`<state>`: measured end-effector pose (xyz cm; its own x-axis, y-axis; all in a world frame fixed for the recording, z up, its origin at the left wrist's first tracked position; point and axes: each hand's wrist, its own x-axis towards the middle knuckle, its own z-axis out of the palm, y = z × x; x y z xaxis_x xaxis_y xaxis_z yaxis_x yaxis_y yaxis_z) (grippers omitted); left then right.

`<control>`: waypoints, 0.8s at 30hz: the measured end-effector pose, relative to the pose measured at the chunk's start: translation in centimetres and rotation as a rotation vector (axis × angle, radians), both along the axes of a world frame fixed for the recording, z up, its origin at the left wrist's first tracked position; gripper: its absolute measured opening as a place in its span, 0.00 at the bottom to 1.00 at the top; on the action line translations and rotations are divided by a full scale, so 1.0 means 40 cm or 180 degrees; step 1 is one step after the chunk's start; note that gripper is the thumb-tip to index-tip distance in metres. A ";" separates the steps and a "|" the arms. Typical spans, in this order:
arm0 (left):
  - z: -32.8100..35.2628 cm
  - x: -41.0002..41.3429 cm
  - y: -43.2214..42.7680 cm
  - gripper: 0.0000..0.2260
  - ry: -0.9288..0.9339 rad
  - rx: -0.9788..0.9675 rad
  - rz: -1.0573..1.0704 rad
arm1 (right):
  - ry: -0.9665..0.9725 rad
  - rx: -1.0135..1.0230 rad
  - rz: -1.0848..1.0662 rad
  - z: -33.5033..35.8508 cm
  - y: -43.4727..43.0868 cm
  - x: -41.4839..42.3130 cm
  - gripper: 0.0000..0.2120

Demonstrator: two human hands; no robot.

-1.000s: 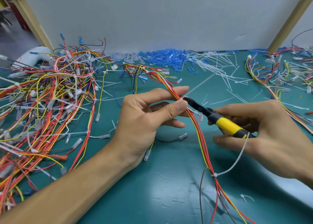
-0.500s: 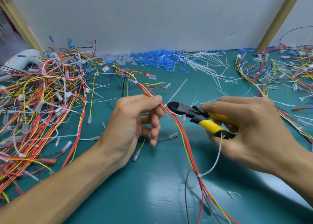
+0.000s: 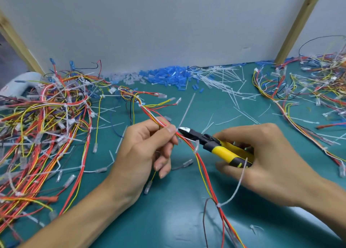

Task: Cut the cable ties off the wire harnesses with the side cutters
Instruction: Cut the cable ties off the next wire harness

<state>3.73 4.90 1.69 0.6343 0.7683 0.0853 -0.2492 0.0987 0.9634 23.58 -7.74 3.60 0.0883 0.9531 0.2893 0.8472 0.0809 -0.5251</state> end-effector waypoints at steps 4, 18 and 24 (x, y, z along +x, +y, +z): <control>0.000 0.003 -0.006 0.09 -0.0058 0.0191 -0.0077 | 0.0431 -0.0240 0.0074 0.001 -0.001 -0.003 0.10; -0.016 0.001 -0.024 0.12 -0.0227 0.0568 0.0021 | 0.0302 -0.0287 0.0430 0.006 0.004 -0.017 0.05; -0.026 0.005 -0.021 0.11 -0.0164 0.0586 -0.0009 | 0.0444 -0.0390 0.0465 0.016 0.013 -0.018 0.04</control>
<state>3.92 4.07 0.64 0.6277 0.7349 0.2566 -0.2986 -0.0771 0.9513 22.85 -7.21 4.23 -0.0222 0.9860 0.1653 0.7497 0.1258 -0.6497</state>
